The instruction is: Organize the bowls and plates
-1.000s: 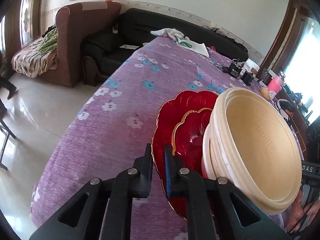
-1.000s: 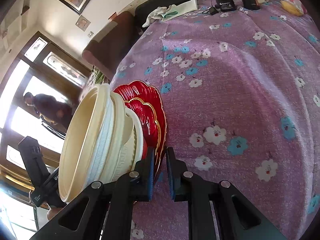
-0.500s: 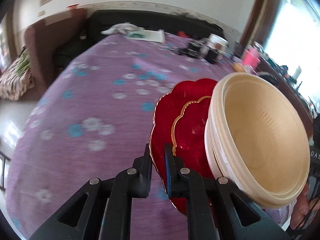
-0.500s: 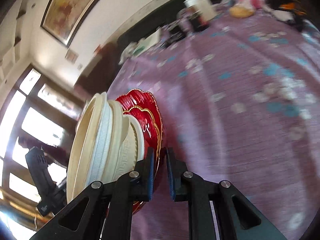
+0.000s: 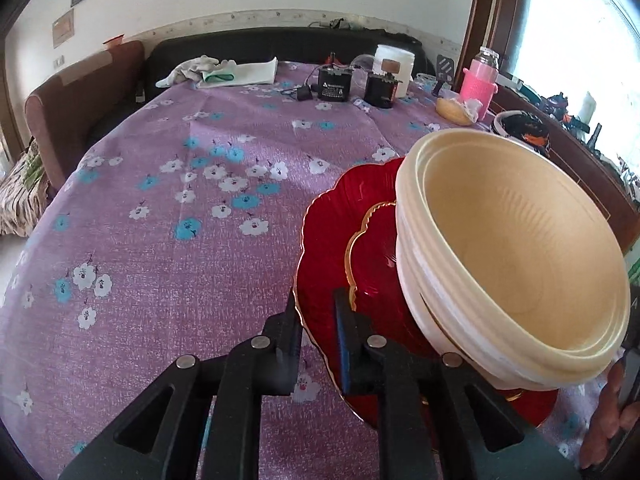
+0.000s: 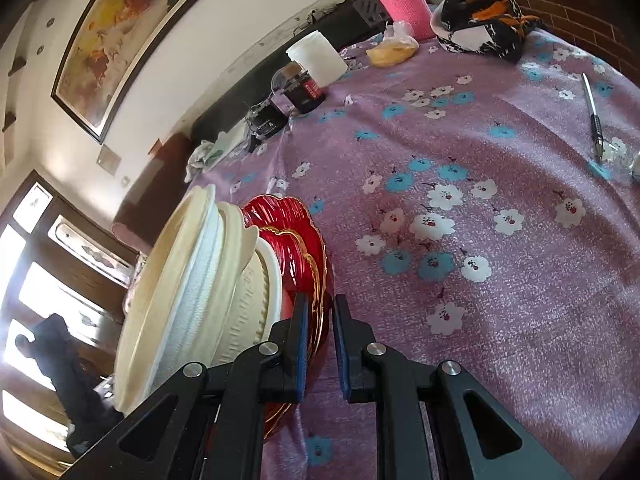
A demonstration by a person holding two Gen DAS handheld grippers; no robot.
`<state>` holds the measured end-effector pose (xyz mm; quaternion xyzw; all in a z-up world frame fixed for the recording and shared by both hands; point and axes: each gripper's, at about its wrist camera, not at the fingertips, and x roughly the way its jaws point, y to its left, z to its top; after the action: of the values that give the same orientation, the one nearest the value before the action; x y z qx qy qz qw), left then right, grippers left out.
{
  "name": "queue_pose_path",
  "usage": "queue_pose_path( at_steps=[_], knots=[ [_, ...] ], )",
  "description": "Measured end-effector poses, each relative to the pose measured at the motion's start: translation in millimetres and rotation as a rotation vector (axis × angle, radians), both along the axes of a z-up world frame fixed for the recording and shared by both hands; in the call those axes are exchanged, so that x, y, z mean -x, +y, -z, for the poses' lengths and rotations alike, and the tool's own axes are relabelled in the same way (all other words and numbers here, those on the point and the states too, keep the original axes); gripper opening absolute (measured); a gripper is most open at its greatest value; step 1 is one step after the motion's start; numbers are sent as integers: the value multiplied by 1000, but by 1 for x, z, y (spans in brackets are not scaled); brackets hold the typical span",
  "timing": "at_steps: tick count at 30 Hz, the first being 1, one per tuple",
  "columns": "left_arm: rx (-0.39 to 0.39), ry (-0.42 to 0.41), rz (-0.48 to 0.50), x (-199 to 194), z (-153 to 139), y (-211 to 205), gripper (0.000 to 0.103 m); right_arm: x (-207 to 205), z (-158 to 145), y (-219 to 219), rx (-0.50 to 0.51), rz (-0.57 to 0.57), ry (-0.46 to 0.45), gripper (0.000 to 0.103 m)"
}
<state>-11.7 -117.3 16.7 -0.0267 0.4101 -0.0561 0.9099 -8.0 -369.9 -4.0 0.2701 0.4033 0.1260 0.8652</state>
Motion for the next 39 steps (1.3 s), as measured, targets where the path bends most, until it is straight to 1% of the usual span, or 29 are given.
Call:
queue_pose_path(
  at_steps=[5,8,10,12,14,16,17,18,19,20,21,22,23,25,26,28,29,30,31,32,33,34,36,39],
  knots=[
    [1,0,-15,0,0,2,19,0,3,4,27,0,-38,14],
    [3,0,-27,-1,0,3,25,2,4,5,38,5,-62,15],
    [10,5,-37,-1,1,6,35,5,4,5,49,14,-76,15],
    [15,8,-48,-1,1,8,42,6,4,5,49,15,-74,15],
    [16,8,-53,0,1,10,46,7,4,3,39,14,-62,20],
    [7,1,-64,4,1,13,57,10,4,-1,28,9,-62,31],
    [3,-5,-67,7,0,14,59,14,3,-3,28,13,-66,34],
    [2,-11,-68,10,-1,16,63,19,2,-5,37,18,-69,41],
    [3,-16,-67,13,-1,17,66,25,1,-8,45,22,-76,44],
    [7,-24,-63,18,-2,19,68,31,1,-11,45,25,-87,44],
    [8,-34,-61,24,-3,20,72,36,0,-14,45,30,-97,46],
    [8,-51,-59,31,-4,20,74,41,0,-16,46,37,-109,51],
    [7,-67,-59,36,-5,20,76,48,-1,-20,50,49,-125,52],
    [-4,-114,-78,49,-9,19,85,58,-3,-23,66,74,-152,54],
    [-10,-134,-86,54,-11,18,87,61,-5,-23,76,76,-168,55],
    [-36,-196,-103,66,-17,14,94,64,-9,-17,104,60,-210,60],
    [-52,-221,-110,72,-19,11,95,67,-13,-12,142,59,-236,61],
    [-66,-245,-113,78,-21,8,98,70,-16,-5,183,54,-261,65],
    [-74,-265,-106,83,-22,5,99,72,-19,2,217,40,-281,73],
    [-92,-293,-98,89,-24,1,99,75,-23,9,243,18,-306,79],
    [-105,-310,-97,92,-25,-2,102,77,-24,11,251,11,-317,87],
    [-118,-329,-91,96,-26,-6,103,78,-25,12,255,5,-327,88],
    [-132,-355,-75,101,-29,-12,103,79,-25,10,249,11,-331,89],
    [-175,-362,-81,101,-29,-20,103,78,-24,8,243,21,-321,89]
  ],
)
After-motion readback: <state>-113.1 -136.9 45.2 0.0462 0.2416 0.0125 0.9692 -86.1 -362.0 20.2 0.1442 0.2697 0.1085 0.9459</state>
